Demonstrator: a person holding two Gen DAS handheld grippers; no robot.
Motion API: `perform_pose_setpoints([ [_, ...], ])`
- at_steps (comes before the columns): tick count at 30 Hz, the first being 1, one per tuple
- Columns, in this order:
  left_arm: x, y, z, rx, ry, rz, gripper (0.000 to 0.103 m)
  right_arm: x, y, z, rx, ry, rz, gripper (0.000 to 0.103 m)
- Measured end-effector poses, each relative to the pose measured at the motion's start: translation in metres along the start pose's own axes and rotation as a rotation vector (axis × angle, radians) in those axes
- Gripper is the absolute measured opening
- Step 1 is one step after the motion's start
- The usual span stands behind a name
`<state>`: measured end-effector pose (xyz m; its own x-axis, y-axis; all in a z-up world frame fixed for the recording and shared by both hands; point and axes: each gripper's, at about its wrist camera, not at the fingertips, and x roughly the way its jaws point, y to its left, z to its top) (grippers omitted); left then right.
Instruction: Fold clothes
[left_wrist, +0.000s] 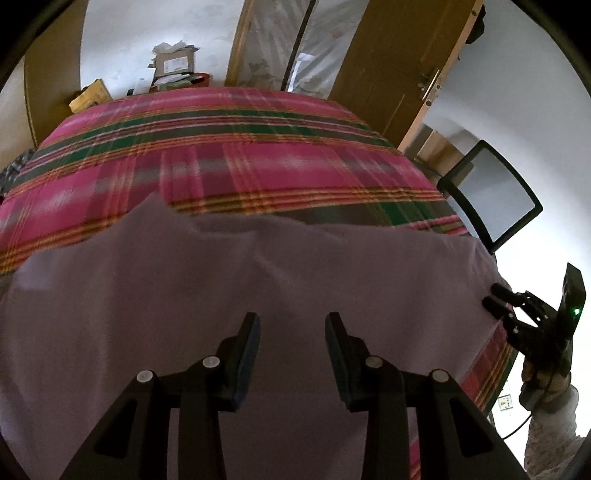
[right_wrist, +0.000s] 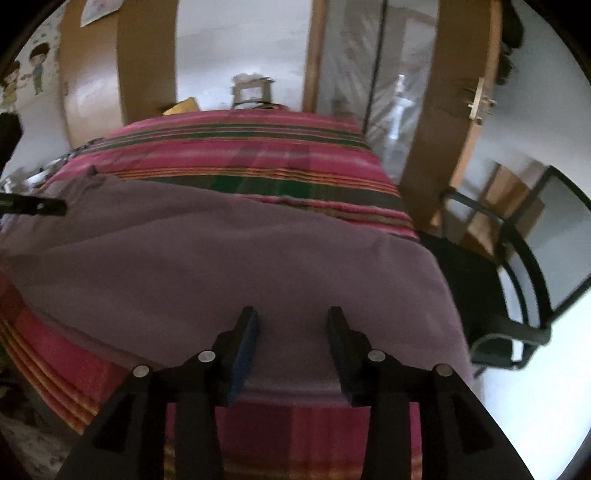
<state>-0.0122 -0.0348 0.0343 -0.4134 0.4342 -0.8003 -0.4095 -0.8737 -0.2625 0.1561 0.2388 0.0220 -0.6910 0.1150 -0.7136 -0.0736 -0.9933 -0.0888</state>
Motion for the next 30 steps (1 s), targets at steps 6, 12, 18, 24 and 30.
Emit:
perform_pose_setpoints([
  [6,-0.026,0.023,-0.023,-0.052,-0.035,0.03,0.037,-0.018,0.018,0.002,0.014,-0.04,-0.025,0.051],
  [12,-0.051,0.045,-0.046,-0.103,-0.07,0.061,0.037,-0.023,0.088,0.011,-0.15,-0.106,0.152,0.051],
  [18,-0.082,0.073,-0.073,-0.173,-0.117,0.095,0.037,-0.009,0.109,0.004,-0.159,-0.047,0.127,0.051],
  [24,-0.121,0.11,-0.106,-0.288,-0.186,0.137,0.037,-0.033,0.144,0.011,-0.192,-0.117,0.275,0.05],
  [30,-0.141,0.134,-0.134,-0.376,-0.215,0.156,0.037,-0.036,0.191,0.014,-0.259,-0.095,0.523,0.05],
])
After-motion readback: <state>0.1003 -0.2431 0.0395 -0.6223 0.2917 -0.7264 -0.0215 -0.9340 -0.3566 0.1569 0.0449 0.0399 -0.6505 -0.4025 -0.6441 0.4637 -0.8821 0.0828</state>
